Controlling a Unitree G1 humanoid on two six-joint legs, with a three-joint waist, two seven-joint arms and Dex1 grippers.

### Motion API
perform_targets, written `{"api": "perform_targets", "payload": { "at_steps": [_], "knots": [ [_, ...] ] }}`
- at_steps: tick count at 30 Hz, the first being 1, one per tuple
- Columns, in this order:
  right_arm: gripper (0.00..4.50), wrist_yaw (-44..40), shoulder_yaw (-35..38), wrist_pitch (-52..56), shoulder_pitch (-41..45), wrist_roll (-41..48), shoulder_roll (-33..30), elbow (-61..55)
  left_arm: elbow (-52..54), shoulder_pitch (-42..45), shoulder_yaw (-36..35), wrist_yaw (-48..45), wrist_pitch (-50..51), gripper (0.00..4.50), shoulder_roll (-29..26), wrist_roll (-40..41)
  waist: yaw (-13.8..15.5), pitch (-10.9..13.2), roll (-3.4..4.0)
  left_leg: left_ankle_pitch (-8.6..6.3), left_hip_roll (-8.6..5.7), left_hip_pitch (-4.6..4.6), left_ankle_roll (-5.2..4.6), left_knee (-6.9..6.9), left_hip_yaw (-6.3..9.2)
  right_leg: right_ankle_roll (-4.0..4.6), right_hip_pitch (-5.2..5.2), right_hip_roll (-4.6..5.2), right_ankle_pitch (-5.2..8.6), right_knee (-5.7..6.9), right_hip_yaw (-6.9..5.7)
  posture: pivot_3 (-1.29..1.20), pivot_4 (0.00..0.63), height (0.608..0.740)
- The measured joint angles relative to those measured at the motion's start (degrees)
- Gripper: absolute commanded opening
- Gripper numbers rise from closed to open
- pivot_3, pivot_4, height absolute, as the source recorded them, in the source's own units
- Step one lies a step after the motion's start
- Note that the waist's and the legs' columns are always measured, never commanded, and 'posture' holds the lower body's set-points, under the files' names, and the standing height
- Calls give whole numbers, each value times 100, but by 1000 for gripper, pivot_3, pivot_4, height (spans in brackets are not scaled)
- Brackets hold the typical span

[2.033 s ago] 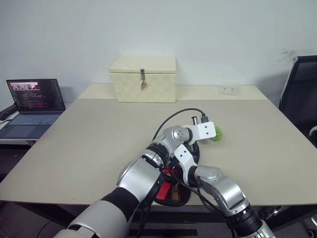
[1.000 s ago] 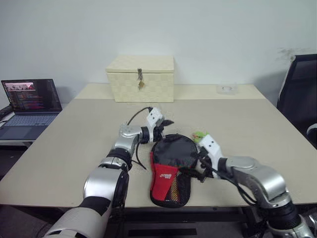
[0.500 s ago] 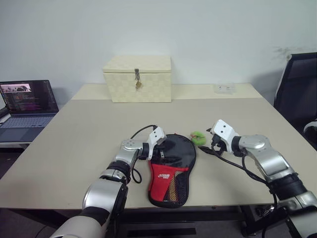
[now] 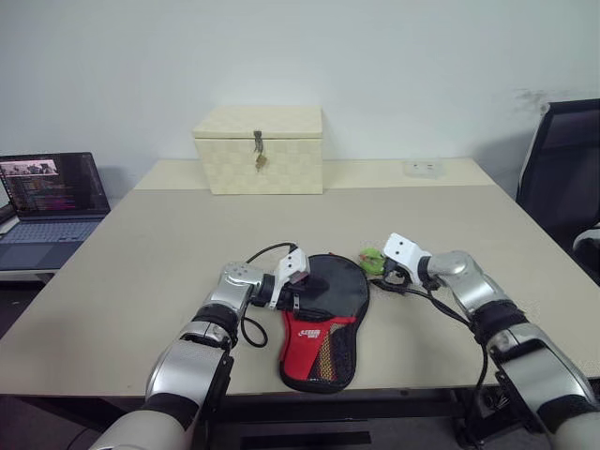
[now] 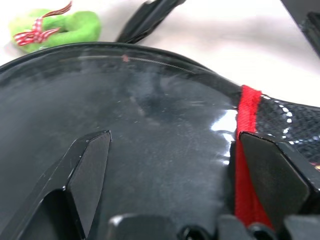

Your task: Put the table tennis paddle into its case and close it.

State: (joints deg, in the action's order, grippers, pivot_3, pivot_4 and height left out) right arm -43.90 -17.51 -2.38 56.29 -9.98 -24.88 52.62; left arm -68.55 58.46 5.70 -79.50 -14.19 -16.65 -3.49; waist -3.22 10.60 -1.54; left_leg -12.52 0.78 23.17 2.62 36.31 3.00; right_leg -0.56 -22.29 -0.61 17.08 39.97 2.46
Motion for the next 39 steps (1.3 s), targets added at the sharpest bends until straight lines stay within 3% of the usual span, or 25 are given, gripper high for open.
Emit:
{"api": "perform_targets", "payload": {
  "at_steps": [3,13,18,25,39],
  "knots": [
    [3609,29,0,-224,138,-85,104,355,39,-30,26,-6,6,4500,0,2,-1,0,0,0,0,-6,0,0,-2,0,4,1,0,0,2,0,150,740],
    [47,18,-6,-331,66,-463,-109,403,145,-92,92,-128,26,4500,25,4,3,-1,2,0,-1,-16,0,0,-3,0,14,2,0,2,4,0,150,740],
    [16,-185,72,-13,-601,-455,-607,-726,142,-83,112,-125,30,4500,76,4,39,-3,5,0,-4,-15,0,-1,-2,-2,16,2,1,0,3,0,150,740],
    [16,-1118,495,1471,-2474,-2,-1721,-4034,117,-62,116,-112,103,4500,112,8,130,-5,7,0,-5,-15,0,0,0,-26,19,0,15,-2,2,0,150,740],
    [16,-2143,727,4172,-4577,1588,-2728,-8720,110,-92,144,-91,91,4500,108,-5,133,-10,6,-1,-3,-27,0,3,6,-33,36,-3,19,-10,-3,0,150,740]
  ]
}}
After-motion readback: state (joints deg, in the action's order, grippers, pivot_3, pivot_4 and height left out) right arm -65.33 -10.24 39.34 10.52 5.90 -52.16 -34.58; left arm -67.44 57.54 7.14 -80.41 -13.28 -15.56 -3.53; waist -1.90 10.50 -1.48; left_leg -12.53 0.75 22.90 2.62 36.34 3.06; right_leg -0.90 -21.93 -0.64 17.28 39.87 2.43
